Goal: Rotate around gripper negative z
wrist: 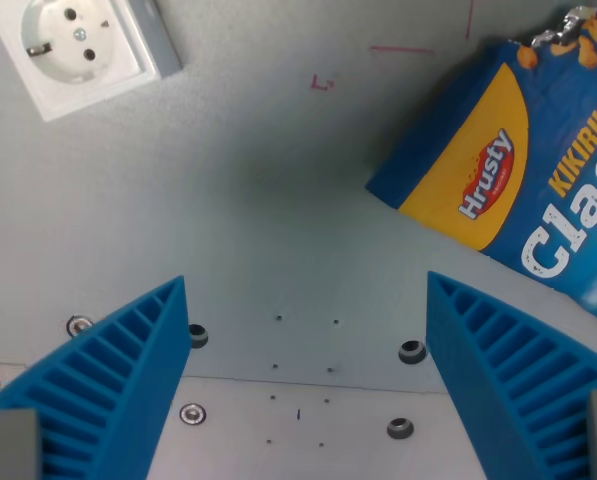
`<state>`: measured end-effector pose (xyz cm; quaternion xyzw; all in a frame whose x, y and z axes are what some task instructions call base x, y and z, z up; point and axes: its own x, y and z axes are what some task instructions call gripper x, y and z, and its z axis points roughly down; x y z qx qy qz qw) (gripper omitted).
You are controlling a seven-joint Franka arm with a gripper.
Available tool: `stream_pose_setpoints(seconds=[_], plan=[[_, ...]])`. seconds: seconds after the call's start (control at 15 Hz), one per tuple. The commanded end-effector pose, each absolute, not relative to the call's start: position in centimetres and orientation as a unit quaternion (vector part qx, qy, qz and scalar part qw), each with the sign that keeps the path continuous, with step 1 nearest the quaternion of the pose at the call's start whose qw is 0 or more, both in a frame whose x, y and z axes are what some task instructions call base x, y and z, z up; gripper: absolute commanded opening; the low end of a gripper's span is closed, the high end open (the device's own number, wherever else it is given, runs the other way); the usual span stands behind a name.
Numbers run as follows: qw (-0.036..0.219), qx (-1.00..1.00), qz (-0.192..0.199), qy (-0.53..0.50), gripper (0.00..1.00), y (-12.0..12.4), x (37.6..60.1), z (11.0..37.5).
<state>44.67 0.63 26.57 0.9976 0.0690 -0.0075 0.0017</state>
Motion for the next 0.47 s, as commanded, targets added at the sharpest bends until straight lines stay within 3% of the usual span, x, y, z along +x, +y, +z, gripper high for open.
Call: stream_pose_setpoints(seconds=[0.07,0.47], plan=[[0.001,0.988,-0.005,0.152,1.0,0.59,44.7,26.79],[0.001,0.981,-0.005,0.191,1.0,0.59,44.7,26.79]])
